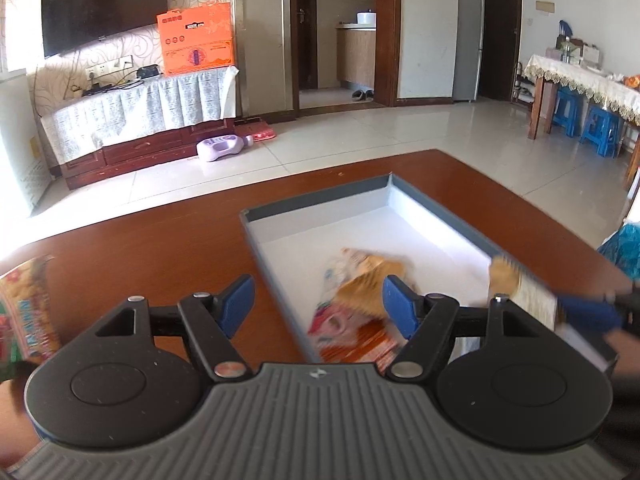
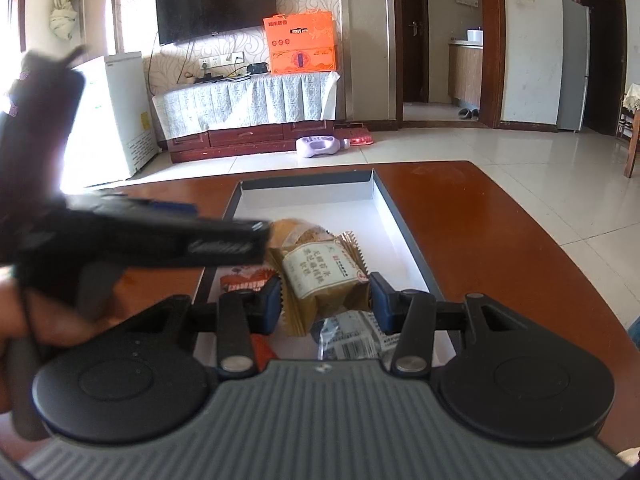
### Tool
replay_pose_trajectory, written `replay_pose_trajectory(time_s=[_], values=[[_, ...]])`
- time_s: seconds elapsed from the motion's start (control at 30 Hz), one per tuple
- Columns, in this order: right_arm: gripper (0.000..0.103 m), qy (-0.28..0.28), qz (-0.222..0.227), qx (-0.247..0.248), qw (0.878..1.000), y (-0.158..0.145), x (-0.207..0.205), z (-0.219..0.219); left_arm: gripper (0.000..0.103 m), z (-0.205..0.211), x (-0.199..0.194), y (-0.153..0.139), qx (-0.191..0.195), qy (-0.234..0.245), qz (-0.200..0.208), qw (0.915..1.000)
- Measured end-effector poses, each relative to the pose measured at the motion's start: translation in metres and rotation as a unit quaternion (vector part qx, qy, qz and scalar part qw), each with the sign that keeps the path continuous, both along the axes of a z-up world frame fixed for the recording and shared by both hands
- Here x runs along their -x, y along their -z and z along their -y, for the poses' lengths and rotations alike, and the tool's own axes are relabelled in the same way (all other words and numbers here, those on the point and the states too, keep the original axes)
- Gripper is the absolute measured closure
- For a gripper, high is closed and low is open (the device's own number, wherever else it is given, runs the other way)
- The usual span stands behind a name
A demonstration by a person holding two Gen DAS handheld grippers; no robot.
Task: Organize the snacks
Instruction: 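Open left tool dropping round cake in box while right tool releases gold packet, then move both open tools back toward the remaining snacks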
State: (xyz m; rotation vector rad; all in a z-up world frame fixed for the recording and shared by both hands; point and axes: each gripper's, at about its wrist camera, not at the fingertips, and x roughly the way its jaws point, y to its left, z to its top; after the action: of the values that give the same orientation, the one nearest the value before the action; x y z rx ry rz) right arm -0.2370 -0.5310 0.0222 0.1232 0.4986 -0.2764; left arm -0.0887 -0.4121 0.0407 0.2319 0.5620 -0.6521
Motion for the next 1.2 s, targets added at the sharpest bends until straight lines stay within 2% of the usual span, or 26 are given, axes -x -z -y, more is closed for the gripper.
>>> replay_pose_trajectory(time_s=[0.23, 0.4, 0.7, 0.93, 1.03, 1.1, 1.2], values=[[0.054, 0.005, 0.002, 0.018, 1.000, 0.001, -0.011, -0.012, 0.028, -0.030, 0.012, 0.007, -0.019, -0.014, -0.005, 0.9997], [0.053, 0.021, -0.005, 0.025, 0.999, 0.005, -0.018, -0.014, 0.028, -0.041, 0.016, 0.007, -0.017, -0.014, -0.004, 0.9997], [0.050, 0.034, 0.002, 0.035, 0.999, 0.004, -0.019, -0.016, 0.028, -0.041, 0.018, 0.007, -0.020, -0.008, -0.004, 0.9998], [0.044, 0.036, 0.010, 0.035, 0.999, 0.002, -0.017, -0.017, 0.028, -0.038, 0.017, 0.005, -0.019, -0.010, -0.006, 0.9997], [0.041, 0.037, 0.014, 0.041, 0.998, 0.000, -0.016, -0.019, 0.028, -0.039, 0.017, 0.003, -0.017, -0.012, -0.006, 0.9998], [0.034, 0.037, 0.017, 0.047, 0.998, -0.002, -0.015, -0.021, 0.028, -0.041, 0.018, 0.001, -0.019, -0.016, -0.003, 0.9997], [0.033, 0.031, 0.020, 0.058, 0.998, -0.004, -0.012, -0.026, 0.028, -0.044, 0.020, -0.001, -0.013, -0.020, -0.006, 0.9997]])
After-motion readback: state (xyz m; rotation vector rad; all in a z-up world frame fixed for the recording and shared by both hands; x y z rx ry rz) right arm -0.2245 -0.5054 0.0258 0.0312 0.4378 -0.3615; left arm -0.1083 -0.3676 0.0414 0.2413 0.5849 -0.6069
